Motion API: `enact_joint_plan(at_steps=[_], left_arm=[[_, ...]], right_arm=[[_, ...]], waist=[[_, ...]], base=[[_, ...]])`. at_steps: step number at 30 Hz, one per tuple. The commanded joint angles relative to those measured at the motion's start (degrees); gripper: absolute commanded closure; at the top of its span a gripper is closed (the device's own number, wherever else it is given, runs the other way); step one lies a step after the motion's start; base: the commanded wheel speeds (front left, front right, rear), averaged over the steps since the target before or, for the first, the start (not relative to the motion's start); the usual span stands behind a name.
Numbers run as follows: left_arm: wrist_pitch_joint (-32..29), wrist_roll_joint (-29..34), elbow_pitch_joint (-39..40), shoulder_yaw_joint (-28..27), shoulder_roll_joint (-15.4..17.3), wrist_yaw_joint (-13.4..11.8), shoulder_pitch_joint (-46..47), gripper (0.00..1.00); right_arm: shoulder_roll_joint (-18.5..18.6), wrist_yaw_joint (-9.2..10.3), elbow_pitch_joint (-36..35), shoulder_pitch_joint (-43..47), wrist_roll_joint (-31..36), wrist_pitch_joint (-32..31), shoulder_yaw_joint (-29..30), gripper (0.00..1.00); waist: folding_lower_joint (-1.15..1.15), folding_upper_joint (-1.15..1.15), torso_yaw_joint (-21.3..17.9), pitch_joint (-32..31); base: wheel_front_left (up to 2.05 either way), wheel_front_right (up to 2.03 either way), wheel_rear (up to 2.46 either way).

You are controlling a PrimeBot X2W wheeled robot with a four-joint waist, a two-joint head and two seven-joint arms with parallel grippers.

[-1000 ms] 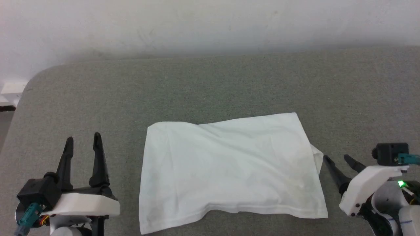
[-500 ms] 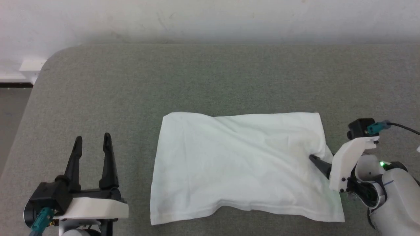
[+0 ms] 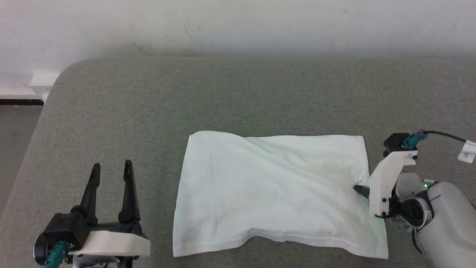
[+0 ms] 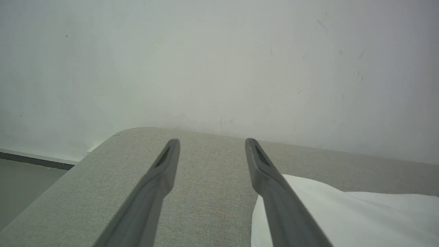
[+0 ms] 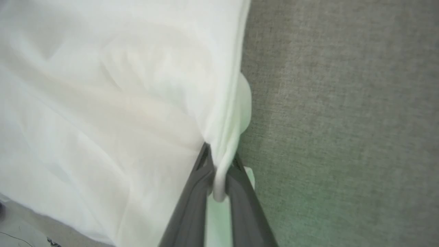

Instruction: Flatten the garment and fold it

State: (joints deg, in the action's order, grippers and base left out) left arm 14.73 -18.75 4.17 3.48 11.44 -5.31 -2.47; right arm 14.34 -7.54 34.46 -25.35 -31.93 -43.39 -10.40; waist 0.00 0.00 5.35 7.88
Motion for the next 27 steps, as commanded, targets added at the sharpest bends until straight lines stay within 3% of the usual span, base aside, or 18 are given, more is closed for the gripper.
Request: enact_joint_plan(at_steps=[1,10,18,22,27], left_arm=[[0.27,0.60,-0.25,-0.24,-0.22,0.31,-0.79,0.00],[0.20,1.62,-0.33,0.20,0.26,-0.14,-3.36,0.00],[-0.11,1.82,0.06,0.88,0.54,-0.37,-4.22,0.00],[-0.48,1.69,-0.13,1.43,0.46,-0.35,-4.69,0.00],[-0.96,1.45,-0.53,2.17,0.29,-0.22,-4.56,0.00]], right_arm=[[-0.64,0.05,1.29,4.16,-0.42,0.12,-1.20,1.00],[5.23,0.05,-7.92,7.42,0.06,3.89,1.44,1.00],[9.32,0.05,-11.54,12.25,2.35,1.73,13.02,1.00],[6.49,0.05,-14.18,13.23,1.40,-1.05,16.60,1.00],[-1.81,0.05,-20.08,13.80,-7.73,-9.26,16.08,1.00]], waist=[[0.00,0.00,-0.54,-1.49],[0.00,0.00,-2.56,-4.55],[0.00,0.00,-2.73,-5.52],[0.00,0.00,-2.64,-6.17],[0.00,0.00,-2.34,-6.68]], base=[[0.00,0.00,0.00],[0.00,0.00,0.00],[0.00,0.00,0.00],[0.00,0.00,0.00],[0.00,0.00,0.00]])
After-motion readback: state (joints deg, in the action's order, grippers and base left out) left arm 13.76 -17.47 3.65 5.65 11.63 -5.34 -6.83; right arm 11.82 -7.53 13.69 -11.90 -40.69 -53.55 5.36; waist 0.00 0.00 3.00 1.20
